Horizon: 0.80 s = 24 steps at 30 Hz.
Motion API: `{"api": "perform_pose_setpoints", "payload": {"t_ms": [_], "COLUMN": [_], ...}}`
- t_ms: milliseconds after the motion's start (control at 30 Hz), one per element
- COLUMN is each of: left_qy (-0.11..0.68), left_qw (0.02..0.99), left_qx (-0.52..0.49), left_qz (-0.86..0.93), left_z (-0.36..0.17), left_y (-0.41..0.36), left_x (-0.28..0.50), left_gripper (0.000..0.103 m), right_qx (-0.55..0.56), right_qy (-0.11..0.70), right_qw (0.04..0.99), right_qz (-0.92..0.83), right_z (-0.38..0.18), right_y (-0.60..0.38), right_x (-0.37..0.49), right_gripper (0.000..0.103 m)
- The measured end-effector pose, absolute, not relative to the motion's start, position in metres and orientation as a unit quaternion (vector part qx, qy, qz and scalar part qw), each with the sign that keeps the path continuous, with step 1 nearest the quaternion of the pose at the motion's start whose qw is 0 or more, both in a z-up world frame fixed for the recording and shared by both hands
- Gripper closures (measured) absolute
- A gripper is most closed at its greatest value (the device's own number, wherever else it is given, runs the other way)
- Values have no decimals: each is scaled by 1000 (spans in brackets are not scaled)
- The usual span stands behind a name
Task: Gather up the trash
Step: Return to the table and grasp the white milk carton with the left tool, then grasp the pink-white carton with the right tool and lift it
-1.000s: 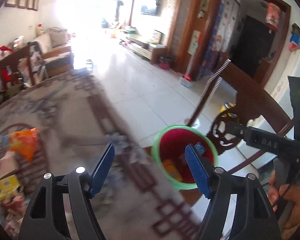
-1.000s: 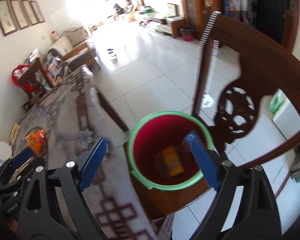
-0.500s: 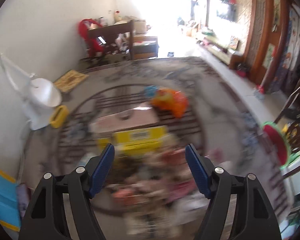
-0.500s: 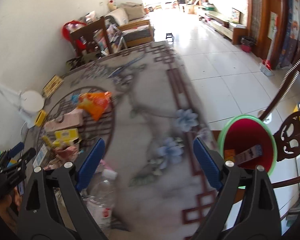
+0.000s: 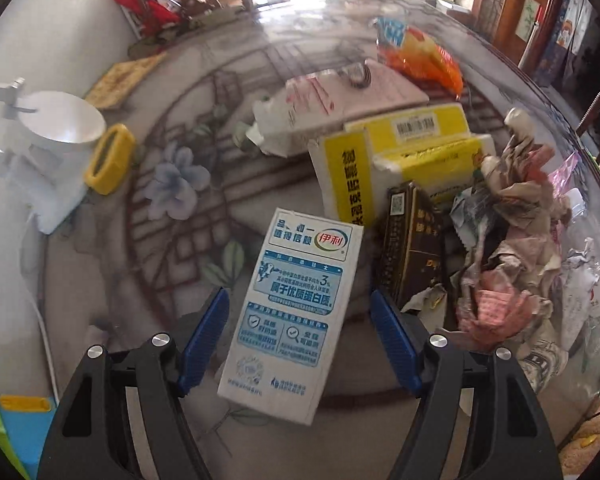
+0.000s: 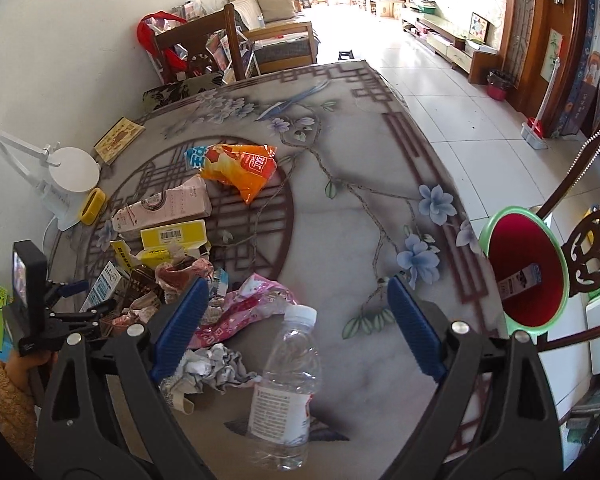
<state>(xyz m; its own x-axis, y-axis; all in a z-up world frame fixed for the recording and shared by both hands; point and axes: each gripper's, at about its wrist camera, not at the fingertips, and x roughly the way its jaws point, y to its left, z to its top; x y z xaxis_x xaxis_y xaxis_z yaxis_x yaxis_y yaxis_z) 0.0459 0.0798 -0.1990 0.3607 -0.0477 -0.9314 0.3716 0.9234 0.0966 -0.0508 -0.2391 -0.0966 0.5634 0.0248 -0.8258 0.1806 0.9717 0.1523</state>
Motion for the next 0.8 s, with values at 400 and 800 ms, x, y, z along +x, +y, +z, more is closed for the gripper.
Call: {"api": "perform_pose_setpoints", "payload": {"t_ms": [400,800], "left_qy": [552,517], "left_qw": [822,846], "left_qx": [37,-94], "left_qz": [-134,-87], "left_z": [-216,-190], "left_y": [97,136], "left_x": [44,3], "left_gripper": [51,52], "right_qx": [85,-46], "right_qy": [489,529], "right_qw": [867,839], "right_qz": [-52,119], "right_z": [-104,-108], "right_y": [-201,-115], "right_x": [-43,55], "right_gripper": [12,12]}}
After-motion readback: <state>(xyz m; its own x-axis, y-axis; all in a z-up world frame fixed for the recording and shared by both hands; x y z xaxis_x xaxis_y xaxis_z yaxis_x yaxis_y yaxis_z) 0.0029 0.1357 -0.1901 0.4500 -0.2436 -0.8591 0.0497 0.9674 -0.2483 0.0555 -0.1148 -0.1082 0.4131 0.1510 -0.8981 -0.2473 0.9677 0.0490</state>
